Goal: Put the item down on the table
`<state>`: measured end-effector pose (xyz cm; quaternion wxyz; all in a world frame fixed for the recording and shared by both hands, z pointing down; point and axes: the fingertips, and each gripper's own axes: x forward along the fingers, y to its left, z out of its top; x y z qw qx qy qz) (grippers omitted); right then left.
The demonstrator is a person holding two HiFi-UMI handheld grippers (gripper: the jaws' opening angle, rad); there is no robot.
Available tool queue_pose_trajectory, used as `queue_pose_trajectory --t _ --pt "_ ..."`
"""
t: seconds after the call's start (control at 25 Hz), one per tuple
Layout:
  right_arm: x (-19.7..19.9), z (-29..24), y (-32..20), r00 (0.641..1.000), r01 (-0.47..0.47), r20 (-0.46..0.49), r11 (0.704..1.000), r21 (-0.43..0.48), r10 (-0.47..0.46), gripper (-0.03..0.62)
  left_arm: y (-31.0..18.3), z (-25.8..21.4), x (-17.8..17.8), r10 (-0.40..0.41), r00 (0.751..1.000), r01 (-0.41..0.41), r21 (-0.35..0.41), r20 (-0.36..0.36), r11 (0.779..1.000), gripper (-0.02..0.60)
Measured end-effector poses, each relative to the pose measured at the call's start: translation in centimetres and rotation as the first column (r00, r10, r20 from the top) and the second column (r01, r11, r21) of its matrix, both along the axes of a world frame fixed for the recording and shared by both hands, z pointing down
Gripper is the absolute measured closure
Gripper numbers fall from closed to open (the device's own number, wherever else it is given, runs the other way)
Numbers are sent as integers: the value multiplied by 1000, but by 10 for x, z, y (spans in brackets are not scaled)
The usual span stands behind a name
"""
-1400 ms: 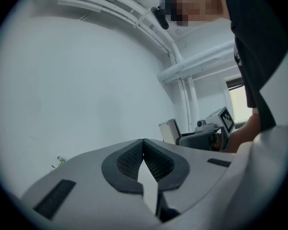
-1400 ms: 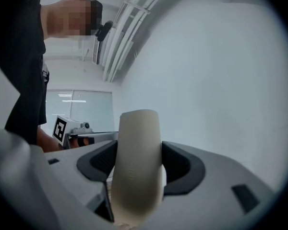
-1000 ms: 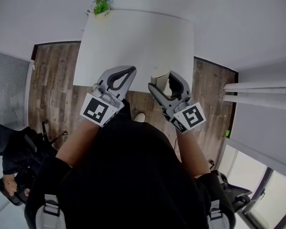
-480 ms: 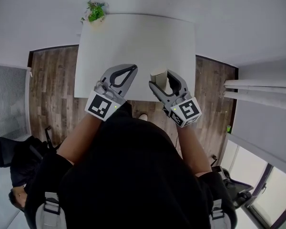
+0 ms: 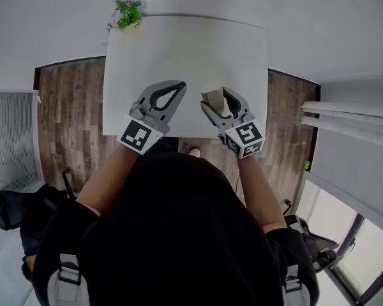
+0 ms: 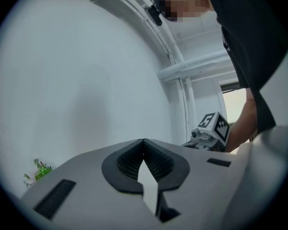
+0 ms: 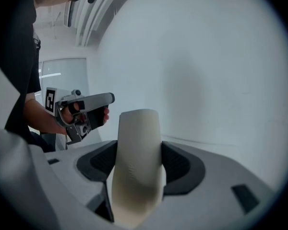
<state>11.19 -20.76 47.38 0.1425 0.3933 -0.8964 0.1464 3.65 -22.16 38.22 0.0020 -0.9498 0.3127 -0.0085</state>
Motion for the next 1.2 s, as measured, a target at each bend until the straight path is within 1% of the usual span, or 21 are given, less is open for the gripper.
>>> queue_pose_trajectory --t 0.12,0.28,0.48,0.84,1.2 --pt "-5 18 -11 999 -13 -36 999 -35 12 303 -12 9 -7 10 1000 -10 -23 -25 1000 588" --pt "-8 44 -20 997 -29 -68 996 -84 23 303 -23 24 -9 35 999 -35 -38 -5 999 588" --pt "-10 74 -32 994 -43 -104 988 -150 27 303 -39 35 -10 57 998 -58 -61 -5 996 588" --pt "-14 125 -46 984 -50 -176 962 -267 2 303 -62 53 -9 81 997 -81 -94 -5 992 588" --pt "-15 162 -51 975 -51 -218 937 -346 -27 303 -73 64 -14 78 997 -79 -122 -11 989 588"
